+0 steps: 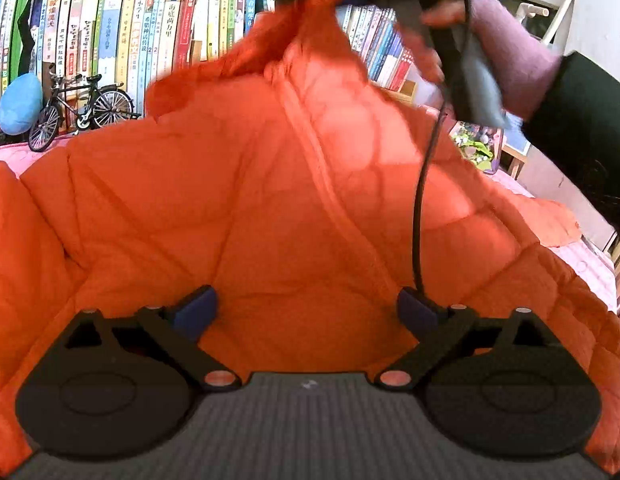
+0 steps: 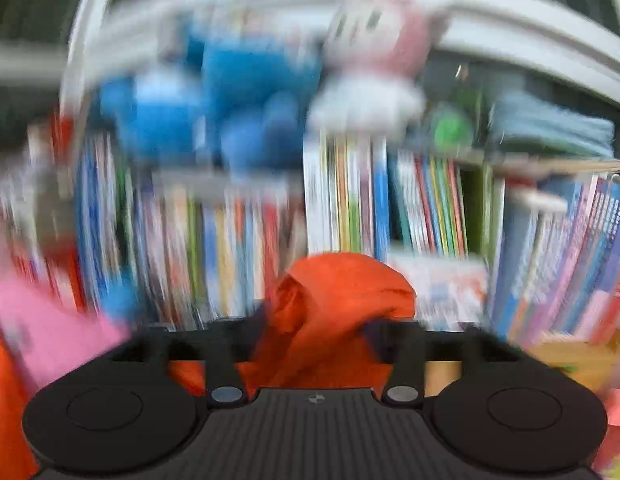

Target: Fold clothes

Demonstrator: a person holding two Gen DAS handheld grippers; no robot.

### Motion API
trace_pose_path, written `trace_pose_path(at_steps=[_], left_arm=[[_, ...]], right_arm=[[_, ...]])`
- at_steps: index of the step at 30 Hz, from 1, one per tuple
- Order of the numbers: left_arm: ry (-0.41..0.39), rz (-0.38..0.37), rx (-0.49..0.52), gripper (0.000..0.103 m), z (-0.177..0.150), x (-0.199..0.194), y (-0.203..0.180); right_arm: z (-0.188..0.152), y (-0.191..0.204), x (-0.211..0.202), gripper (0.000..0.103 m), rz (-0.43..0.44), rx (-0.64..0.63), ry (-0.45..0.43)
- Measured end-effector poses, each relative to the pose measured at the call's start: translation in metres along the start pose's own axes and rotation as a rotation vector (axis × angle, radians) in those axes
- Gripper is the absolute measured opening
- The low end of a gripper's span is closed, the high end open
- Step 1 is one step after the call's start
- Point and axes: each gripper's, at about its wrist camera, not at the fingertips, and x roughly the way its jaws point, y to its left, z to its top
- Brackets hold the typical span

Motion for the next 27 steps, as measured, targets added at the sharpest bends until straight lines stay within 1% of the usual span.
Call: trace_pose_path(at_steps=[2,5,6,7,9,11,12,13,14,15,16,17,18,20,22,24,25,26,27], left_arm=[[-0.007,0.004,-0.009,0.098,0.0,-0.001,0.001],[-0.038,0.013,-0.034,0.098,0.001,-0.007,0.006],[-0.061,0.035,-0.02,0.098,0.005,-0.011,0.007],[-0.085,0.06,-0.004,0.098,0.009,-0.015,0.009],[-0.121,0.156,0.101,0.098,0.021,-0.017,0.006],[-0.118,0.286,0.196,0.098,0.029,-0.007,0.004],[-0.115,0.353,0.244,0.098,0.033,-0.001,0.003],[-0.087,0.404,0.264,0.098,0.035,0.009,0.006],[-0.044,0.441,0.267,0.098,0.034,0.021,0.015],[-0.017,0.454,0.248,0.098,0.03,0.026,0.024],[0.007,0.464,0.226,0.098,0.026,0.029,0.034],[0.01,0.456,0.193,0.099,0.023,0.027,0.043],[0.012,0.455,0.153,0.099,0.023,0.025,0.051],[0.016,0.481,0.112,0.099,0.023,0.022,0.062],[0.023,0.489,0.083,0.099,0.022,0.02,0.068],[0.025,0.501,0.083,0.1,0.022,0.021,0.068],[0.025,0.508,0.088,0.101,0.023,0.022,0.068],[0.026,0.517,0.096,0.102,0.023,0.023,0.067],[0.026,0.527,0.103,0.102,0.023,0.024,0.066]], right_arm=[[-0.017,0.004,0.005,0.069,-0.071,-0.081,0.103],[-0.049,0.004,-0.012,0.071,-0.137,-0.132,0.137],[-0.058,0.002,-0.02,0.071,-0.153,-0.14,0.143],[-0.064,-0.005,-0.034,0.07,-0.134,-0.117,0.133],[-0.082,-0.007,-0.062,0.07,-0.009,-0.073,0.119],[-0.1,0.007,-0.079,0.068,0.097,-0.096,0.133],[-0.11,0.016,-0.083,0.068,0.13,-0.11,0.143],[-0.119,0.024,-0.085,0.069,0.162,-0.122,0.156],[-0.126,0.028,-0.084,0.069,0.191,-0.125,0.177],[-0.133,0.03,-0.082,0.069,0.209,-0.127,0.195],[-0.14,0.026,-0.079,0.07,0.194,-0.124,0.2],[-0.145,0.02,-0.076,0.07,0.171,-0.115,0.207],[-0.146,0.005,-0.072,0.07,0.122,-0.088,0.221],[-0.15,-0.024,-0.064,0.07,0.018,-0.038,0.248],[-0.155,-0.062,-0.059,0.071,-0.128,-0.02,0.272],[-0.165,-0.103,-0.063,0.074,-0.278,-0.023,0.297],[-0.169,-0.124,-0.067,0.078,-0.353,-0.016,0.309],[-0.172,-0.143,-0.072,0.078,-0.435,0.003,0.324],[-0.175,-0.158,-0.076,0.076,-0.534,0.012,0.348]])
